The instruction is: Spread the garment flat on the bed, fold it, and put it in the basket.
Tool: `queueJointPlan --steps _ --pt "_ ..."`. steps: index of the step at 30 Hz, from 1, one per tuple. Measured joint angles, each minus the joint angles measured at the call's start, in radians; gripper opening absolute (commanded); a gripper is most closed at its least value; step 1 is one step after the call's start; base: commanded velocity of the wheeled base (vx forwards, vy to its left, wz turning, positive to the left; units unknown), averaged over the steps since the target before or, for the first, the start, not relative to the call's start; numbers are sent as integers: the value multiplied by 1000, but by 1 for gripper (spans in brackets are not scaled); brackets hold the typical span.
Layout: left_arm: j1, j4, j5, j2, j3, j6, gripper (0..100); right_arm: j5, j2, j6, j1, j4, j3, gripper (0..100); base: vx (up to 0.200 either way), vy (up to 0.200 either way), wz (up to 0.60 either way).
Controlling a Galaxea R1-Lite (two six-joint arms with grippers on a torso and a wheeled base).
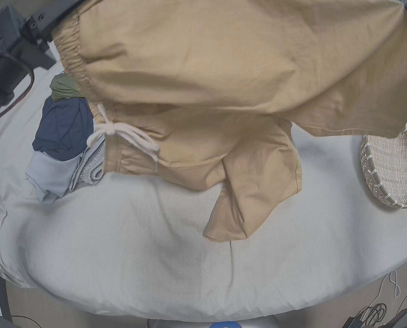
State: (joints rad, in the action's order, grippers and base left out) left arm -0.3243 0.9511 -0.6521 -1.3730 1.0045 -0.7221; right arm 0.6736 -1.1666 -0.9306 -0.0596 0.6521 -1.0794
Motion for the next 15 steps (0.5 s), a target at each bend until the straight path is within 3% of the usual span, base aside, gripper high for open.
queueJointPlan --steps 7,15 --pt "94 5 -4 67 -148 -4 0 0 -46 54 -20 128 203 0 0 0 0" --pt "122 -54 -4 99 -225 -4 0 0 -124 95 -26 170 256 0 0 0 0"
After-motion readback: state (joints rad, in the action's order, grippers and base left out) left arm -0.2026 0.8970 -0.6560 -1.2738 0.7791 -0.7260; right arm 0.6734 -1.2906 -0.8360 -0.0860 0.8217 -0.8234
